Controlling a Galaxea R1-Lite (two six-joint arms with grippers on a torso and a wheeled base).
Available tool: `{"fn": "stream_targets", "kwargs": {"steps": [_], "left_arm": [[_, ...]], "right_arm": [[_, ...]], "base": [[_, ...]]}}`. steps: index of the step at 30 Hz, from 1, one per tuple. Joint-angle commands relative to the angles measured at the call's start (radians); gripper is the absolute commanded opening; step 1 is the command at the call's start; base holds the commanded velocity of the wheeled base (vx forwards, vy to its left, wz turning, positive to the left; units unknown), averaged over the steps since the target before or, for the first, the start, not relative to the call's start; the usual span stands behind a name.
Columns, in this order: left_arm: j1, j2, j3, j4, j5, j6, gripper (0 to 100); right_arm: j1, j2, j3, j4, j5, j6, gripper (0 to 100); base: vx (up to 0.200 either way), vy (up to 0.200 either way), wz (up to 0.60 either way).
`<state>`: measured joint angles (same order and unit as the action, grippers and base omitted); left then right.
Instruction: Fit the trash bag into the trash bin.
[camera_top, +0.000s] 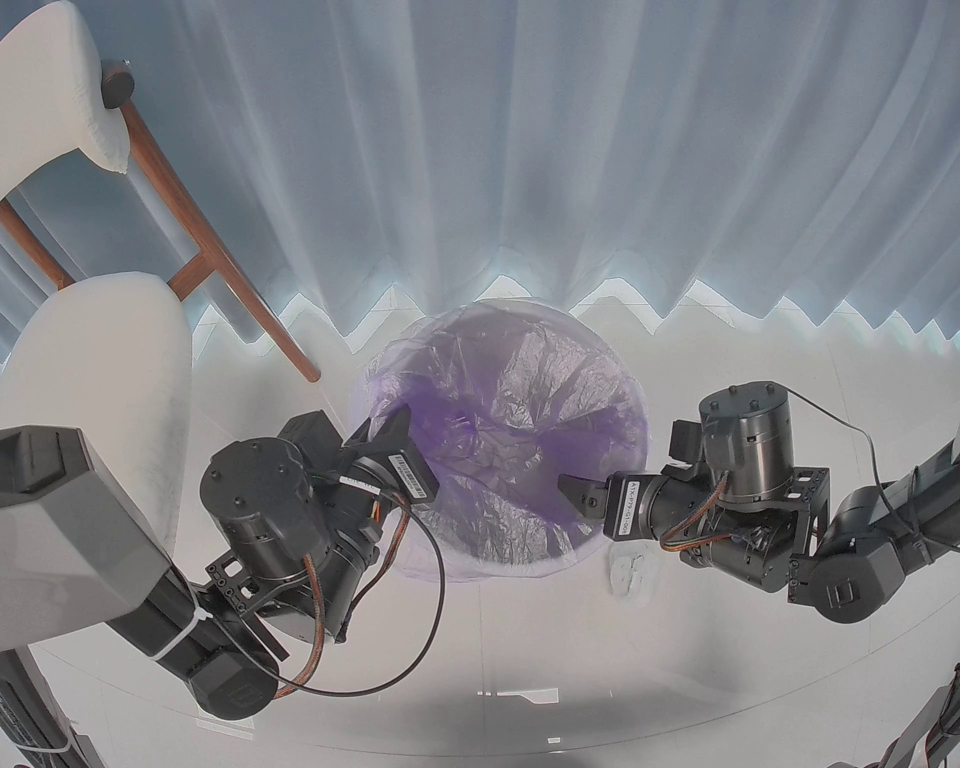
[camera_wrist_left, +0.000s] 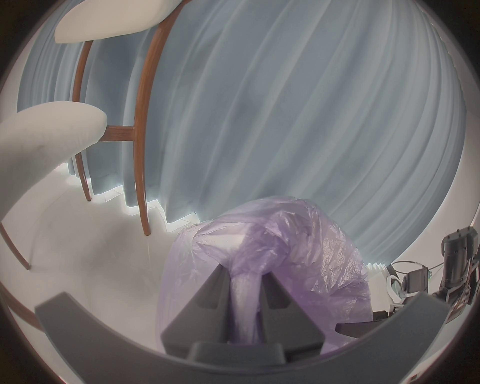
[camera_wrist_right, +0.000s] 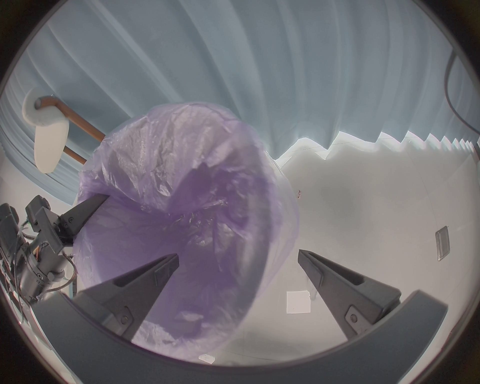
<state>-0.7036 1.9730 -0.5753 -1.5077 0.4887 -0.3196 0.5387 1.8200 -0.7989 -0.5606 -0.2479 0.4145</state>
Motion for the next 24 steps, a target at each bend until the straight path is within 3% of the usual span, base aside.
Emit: {"fn": "stream_targets", "kwargs": {"steps": [1,13,14,24], "left_arm": [[-0.002,0.000,0.018,0.000,0.001,0.005,0],[-0.002,0.001,0.023,0.000,0.001,0.013,0],[-0.002,0.001,0.023,0.000,0.001,0.013,0],[-0.002,0.001,0.066,0.000,0.001,0.037,0]], "right_arm": [[0.007,0.038,-0.009,-0.004,-0.002,0.000,100],[0.012,0.061,-0.009,-0.010,-0.004,0.003,100],[0.018,0.061,-0.008,-0.010,-0.002,0.004,0],[0.047,0.059,-0.006,-0.010,-0.004,0.006,0]], "base": [[0.000,0.000,0.00],[0.000,0.000,0.00],[0.000,0.000,0.00],[0.000,0.000,0.00]]}}
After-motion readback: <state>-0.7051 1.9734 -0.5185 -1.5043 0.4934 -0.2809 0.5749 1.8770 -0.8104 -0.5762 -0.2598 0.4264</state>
